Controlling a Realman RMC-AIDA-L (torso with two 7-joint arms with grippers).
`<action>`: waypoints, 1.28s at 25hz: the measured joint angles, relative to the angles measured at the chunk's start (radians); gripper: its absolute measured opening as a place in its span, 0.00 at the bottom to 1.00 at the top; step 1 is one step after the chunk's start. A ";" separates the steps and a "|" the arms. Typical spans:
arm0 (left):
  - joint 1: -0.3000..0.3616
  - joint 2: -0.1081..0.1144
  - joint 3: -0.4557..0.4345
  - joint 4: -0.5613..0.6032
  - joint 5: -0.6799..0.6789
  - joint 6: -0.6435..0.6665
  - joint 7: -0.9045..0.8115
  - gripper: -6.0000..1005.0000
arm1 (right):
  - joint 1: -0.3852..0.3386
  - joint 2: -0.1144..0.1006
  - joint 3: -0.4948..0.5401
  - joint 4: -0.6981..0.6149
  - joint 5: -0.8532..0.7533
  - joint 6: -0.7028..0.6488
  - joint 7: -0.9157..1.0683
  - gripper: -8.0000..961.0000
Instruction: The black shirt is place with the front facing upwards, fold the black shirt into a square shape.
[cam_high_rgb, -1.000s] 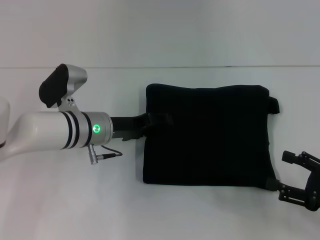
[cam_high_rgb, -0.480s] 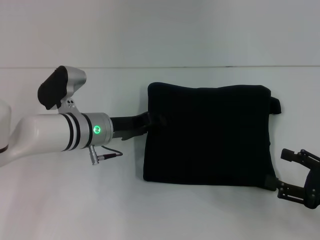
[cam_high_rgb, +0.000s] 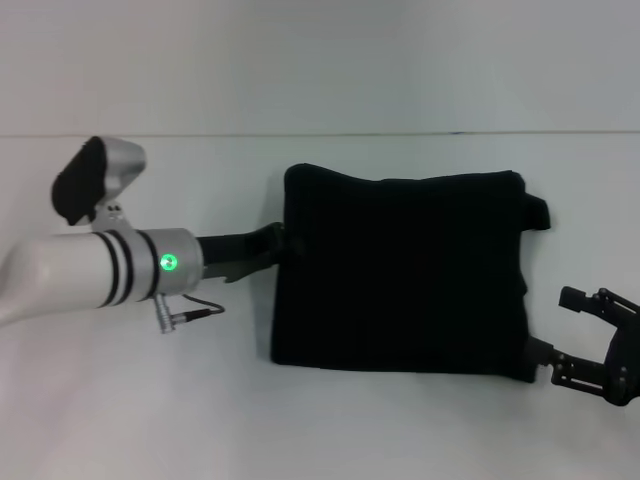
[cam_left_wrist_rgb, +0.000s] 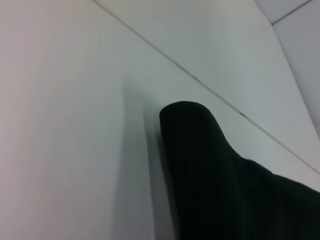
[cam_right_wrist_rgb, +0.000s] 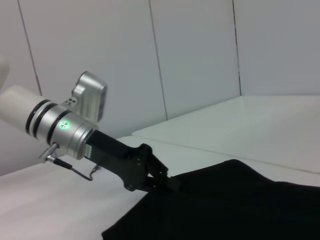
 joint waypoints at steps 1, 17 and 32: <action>0.010 0.007 -0.014 0.000 -0.007 0.012 0.008 0.08 | 0.002 0.000 0.002 0.000 0.000 0.001 0.000 0.97; 0.080 0.059 -0.098 0.001 -0.038 0.117 0.138 0.09 | 0.030 0.018 0.036 0.000 0.000 0.032 -0.020 0.97; 0.312 0.075 -0.219 0.283 -0.038 0.607 0.889 0.62 | 0.045 0.074 0.097 0.013 -0.002 0.030 -0.167 0.97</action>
